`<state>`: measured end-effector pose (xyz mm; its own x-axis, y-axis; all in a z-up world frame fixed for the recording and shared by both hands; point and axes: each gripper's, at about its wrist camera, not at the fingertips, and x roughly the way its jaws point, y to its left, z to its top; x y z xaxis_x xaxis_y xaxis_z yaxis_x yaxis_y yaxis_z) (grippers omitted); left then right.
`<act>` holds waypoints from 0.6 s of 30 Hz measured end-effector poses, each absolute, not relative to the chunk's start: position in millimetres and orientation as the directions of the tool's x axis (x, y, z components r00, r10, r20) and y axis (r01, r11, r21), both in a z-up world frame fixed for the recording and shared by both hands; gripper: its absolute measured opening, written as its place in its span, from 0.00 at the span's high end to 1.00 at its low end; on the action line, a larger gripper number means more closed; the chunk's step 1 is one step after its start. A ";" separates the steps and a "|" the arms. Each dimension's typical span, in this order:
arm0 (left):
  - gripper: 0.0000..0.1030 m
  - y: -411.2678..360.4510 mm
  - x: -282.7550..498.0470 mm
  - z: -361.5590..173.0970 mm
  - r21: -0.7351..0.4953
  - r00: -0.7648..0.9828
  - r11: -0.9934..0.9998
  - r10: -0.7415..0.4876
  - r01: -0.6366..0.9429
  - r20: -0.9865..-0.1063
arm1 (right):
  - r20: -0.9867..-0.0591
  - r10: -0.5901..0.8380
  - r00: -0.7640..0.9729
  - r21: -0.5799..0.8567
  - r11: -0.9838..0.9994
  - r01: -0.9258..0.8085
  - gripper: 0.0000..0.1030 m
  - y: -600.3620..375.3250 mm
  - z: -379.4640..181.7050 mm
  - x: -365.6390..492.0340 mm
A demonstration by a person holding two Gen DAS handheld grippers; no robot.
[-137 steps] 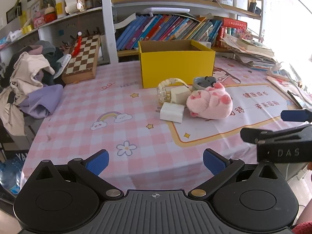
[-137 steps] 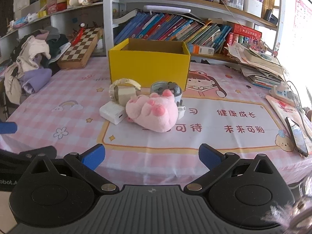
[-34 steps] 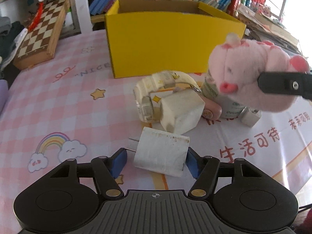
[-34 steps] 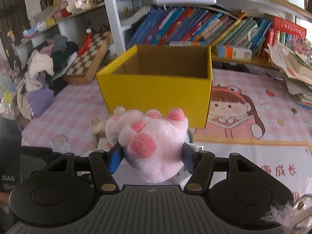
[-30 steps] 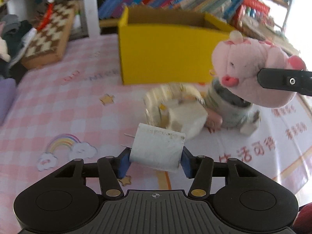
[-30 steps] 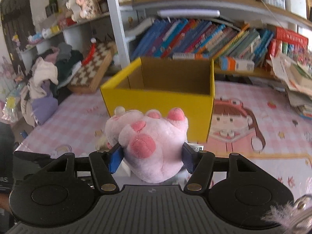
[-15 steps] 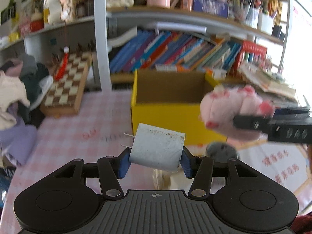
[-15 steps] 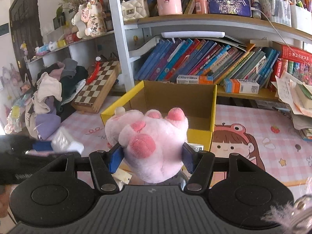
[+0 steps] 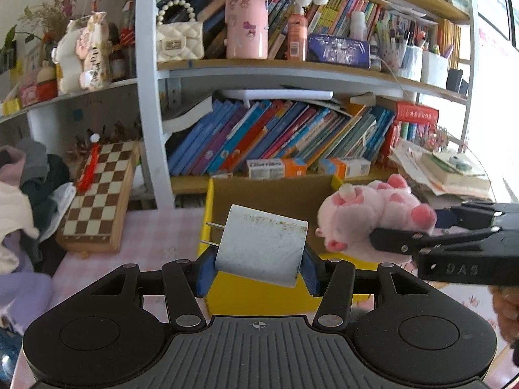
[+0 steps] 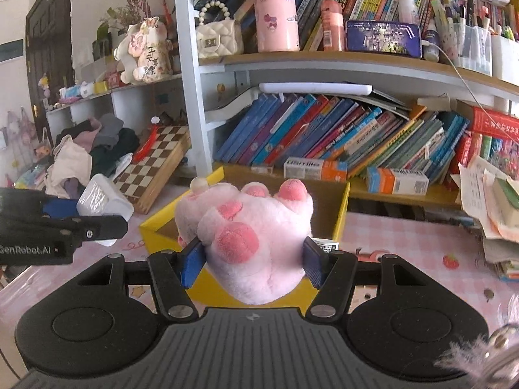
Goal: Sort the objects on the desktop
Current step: 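Lift and carry the pig and charger over the yellow box with both tools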
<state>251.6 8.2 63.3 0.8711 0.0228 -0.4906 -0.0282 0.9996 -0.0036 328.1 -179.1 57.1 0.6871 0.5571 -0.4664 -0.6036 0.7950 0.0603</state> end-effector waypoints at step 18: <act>0.50 2.7 344.8 47.2 0.098 0.818 0.995 0.064 -0.010 -0.572 | -0.546 0.567 0.617 -0.054 0.711 -0.701 0.42 -148.1 40.4 415.4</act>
